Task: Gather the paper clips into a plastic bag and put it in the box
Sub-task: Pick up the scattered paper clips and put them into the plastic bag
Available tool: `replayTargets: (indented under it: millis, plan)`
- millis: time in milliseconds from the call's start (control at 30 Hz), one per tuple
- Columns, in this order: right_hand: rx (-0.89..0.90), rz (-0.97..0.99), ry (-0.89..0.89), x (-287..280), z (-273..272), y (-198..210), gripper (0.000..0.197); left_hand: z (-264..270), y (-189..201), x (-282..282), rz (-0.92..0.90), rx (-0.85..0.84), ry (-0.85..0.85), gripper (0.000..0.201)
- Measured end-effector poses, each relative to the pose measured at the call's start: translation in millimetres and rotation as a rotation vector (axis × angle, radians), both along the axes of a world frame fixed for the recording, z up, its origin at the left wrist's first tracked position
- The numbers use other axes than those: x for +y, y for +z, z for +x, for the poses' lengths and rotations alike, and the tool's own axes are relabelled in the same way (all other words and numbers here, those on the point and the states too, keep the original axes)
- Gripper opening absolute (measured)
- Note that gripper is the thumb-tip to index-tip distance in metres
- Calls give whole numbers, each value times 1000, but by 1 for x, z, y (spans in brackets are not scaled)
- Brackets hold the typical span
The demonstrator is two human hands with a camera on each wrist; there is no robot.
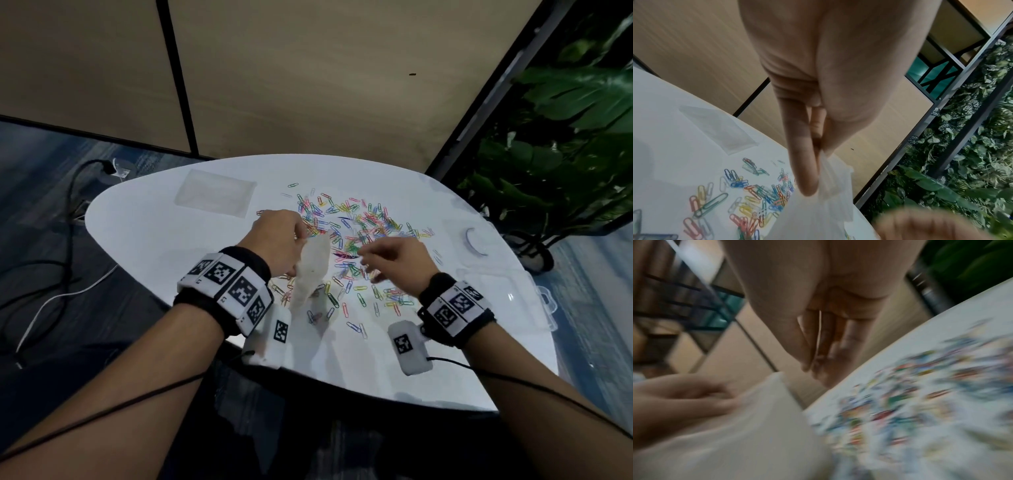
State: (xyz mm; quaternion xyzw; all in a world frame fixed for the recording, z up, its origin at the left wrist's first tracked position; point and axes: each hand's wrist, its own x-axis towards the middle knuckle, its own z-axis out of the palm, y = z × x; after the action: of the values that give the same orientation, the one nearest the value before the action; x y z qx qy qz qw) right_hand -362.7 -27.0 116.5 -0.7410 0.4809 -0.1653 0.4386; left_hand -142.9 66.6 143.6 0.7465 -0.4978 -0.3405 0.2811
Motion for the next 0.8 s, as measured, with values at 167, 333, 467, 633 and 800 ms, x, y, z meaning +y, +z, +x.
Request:
replayTargets:
  millis: [167, 333, 467, 633, 800]
  plan:
    - [831, 217, -48, -4, -94, -74, 38, 20, 8, 10, 14, -12, 1, 8]
    - [693, 91, -92, 30, -93, -99, 45, 41, 4, 25, 32, -43, 49, 11]
    - [463, 83, -62, 52, -43, -114, 48, 59, -4, 40, 59, -73, 92, 10]
    - [366, 65, -122, 53, 26, -121, 43, 84, -6, 54, 60, -86, 152, 8]
    - [374, 19, -95, 46, 66, -123, 75, 103, -6, 66, 60, -100, 173, 7]
